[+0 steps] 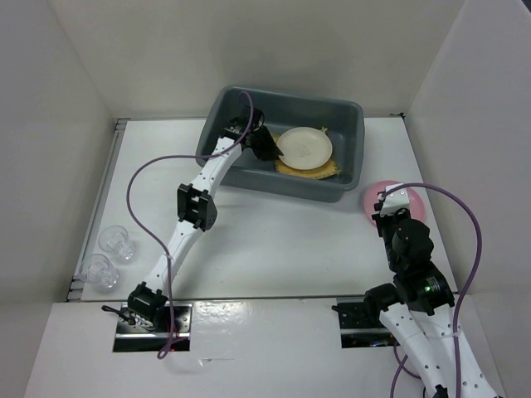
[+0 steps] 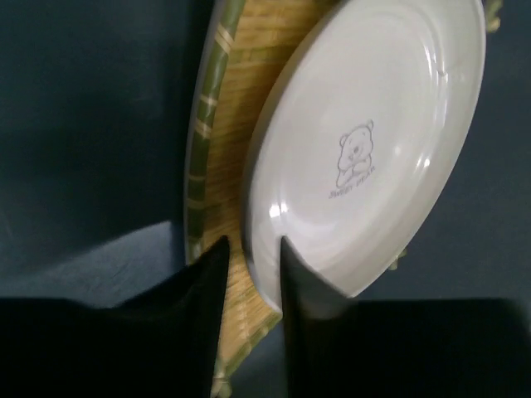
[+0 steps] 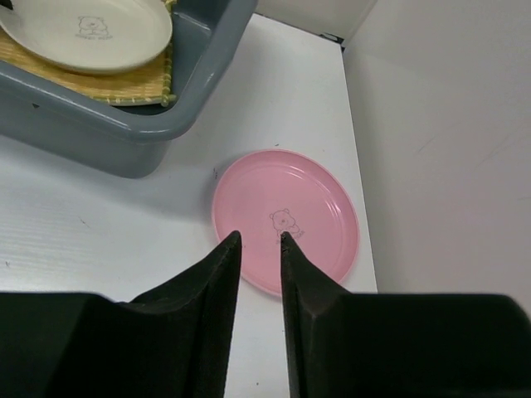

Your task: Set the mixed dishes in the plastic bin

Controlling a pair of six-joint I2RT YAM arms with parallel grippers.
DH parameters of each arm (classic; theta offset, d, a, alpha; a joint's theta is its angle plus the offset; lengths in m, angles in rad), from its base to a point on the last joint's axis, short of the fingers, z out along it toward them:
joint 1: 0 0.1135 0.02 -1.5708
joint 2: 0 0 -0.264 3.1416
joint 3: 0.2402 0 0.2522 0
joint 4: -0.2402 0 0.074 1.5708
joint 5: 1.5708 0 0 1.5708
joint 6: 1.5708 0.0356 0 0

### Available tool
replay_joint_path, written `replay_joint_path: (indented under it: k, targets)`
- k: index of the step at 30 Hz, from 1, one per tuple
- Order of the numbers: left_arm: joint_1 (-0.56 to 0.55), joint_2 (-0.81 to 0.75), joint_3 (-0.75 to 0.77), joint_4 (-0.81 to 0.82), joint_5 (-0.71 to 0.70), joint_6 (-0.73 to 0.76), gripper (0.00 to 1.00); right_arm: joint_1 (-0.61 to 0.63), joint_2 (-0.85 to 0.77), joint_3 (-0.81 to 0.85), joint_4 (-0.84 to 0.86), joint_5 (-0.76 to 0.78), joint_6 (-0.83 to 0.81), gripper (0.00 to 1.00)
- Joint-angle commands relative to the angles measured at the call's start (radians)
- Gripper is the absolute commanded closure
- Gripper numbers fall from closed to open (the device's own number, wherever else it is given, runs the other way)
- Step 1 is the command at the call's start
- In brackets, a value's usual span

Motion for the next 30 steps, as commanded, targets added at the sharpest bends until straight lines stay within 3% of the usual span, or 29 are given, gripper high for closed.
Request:
replay_joint_path:
  k: [1, 3, 4, 5, 6, 7, 9, 12, 13, 17, 23, 26, 30]
  targets:
    - [0.006, 0.009, 0.053, 0.055, 0.035, -0.025, 0.59, 0.008, -0.010, -0.009, 0.046, 0.015, 0.012, 0.67]
    - [0.006, -0.002, 0.053, 0.055, 0.035, 0.006, 0.50, 0.008, 0.001, -0.018, 0.057, 0.050, 0.021, 0.60]
    - [0.006, -0.015, 0.053, 0.069, 0.044, 0.015, 0.47, 0.008, 0.001, -0.018, 0.066, 0.067, 0.021, 0.47]
    - [0.015, -0.031, 0.053, 0.090, 0.053, 0.015, 0.43, 0.008, 0.018, -0.018, 0.066, 0.084, 0.032, 0.40]
    - [0.015, -0.042, 0.053, 0.091, 0.064, 0.027, 0.27, 0.008, 0.033, -0.018, 0.066, 0.095, 0.032, 0.36]
    - [0.015, -0.057, 0.053, 0.107, 0.064, 0.036, 0.17, 0.008, 0.085, 0.003, 0.057, 0.095, 0.032, 0.28]
    - [0.024, -0.120, 0.053, 0.107, 0.064, 0.061, 0.00, 0.008, 0.159, 0.032, 0.034, 0.104, 0.032, 0.22]
    - [0.044, -0.244, 0.053, 0.049, -0.039, 0.160, 0.00, -0.093, 0.306, 0.127, -0.001, 0.011, -0.035, 0.17]
    - [0.044, -0.322, 0.053, -0.004, -0.086, 0.240, 0.00, -0.136, 0.373, 0.182, -0.013, -0.090, -0.078, 0.16]
    - [0.007, -0.495, 0.053, -0.145, -0.398, 0.440, 0.00, -0.417, 0.622, 0.302, -0.084, -0.339, -0.175, 0.19]
    - [0.055, -0.621, 0.053, -0.400, -0.431, 0.469, 0.00, -0.440, 0.724, 0.230, -0.127, -0.502, -0.437, 0.19]
    - [0.046, -0.693, -0.023, -0.413, -0.468, 0.500, 0.00, -0.440, 0.734, 0.192, -0.173, -0.574, -0.514, 0.19]
    - [0.024, -0.743, -0.010, -0.413, -0.489, 0.500, 0.00, -0.423, 0.768, 0.138, -0.156, -0.574, -0.534, 0.20]
